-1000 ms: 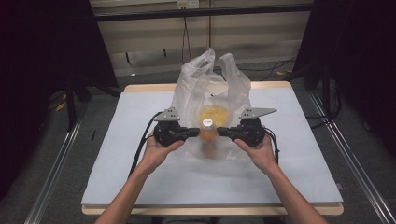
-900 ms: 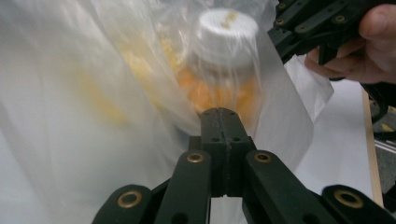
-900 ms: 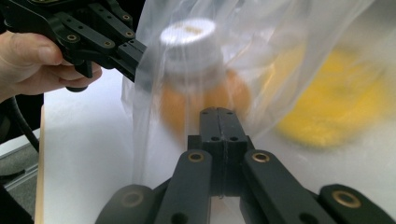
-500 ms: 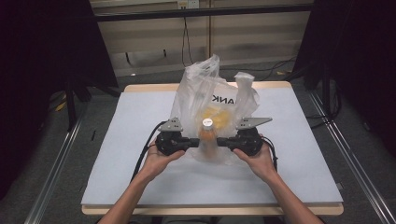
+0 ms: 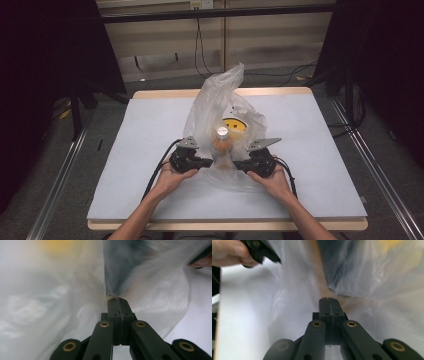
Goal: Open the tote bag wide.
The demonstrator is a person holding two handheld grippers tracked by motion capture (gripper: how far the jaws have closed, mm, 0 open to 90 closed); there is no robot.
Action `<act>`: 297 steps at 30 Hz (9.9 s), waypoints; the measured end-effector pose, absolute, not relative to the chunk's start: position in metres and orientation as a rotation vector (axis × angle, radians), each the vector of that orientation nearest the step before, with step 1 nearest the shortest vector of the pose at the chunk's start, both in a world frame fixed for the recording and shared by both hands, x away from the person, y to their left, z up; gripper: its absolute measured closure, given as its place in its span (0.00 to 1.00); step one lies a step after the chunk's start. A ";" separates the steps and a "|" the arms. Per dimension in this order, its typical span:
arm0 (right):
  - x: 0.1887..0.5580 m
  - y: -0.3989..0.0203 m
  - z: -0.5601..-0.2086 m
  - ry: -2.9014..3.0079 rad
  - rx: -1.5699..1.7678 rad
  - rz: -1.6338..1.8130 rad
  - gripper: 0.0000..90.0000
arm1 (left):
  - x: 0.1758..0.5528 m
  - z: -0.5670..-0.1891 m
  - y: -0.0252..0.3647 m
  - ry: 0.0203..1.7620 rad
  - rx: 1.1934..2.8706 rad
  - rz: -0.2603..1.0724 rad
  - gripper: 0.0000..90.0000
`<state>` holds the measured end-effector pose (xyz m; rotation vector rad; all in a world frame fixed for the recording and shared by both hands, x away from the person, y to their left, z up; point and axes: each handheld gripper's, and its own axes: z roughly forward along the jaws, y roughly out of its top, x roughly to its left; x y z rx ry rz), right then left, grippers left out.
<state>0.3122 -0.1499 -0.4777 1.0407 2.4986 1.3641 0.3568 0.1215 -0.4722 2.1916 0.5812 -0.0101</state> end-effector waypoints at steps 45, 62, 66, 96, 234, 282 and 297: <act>0.337 -0.157 -0.350 2.151 0.967 1.562 1.00 | 0.394 -0.474 0.125 0.689 2.166 0.063 1.00; 0.332 -0.157 -0.427 2.320 1.098 1.452 1.00 | 0.369 -0.482 0.146 0.633 2.249 0.017 1.00; 0.328 -0.156 -0.441 2.364 1.111 1.430 1.00 | 0.369 -0.482 0.152 0.650 2.231 0.012 1.00; 0.283 -0.109 -0.434 2.381 0.947 1.627 1.00 | 0.344 -0.341 0.091 0.285 1.916 0.112 1.00; 0.389 -0.179 -0.463 2.796 0.988 0.774 1.00 | 0.381 -0.459 0.139 0.453 2.605 0.086 1.00; 0.412 -0.147 -0.455 2.863 0.897 0.783 1.00 | 0.343 -0.450 0.087 0.372 2.475 0.033 1.00; 0.443 -0.146 -0.469 2.733 1.065 0.886 1.00 | 0.312 -0.467 0.097 0.273 2.482 -0.119 1.00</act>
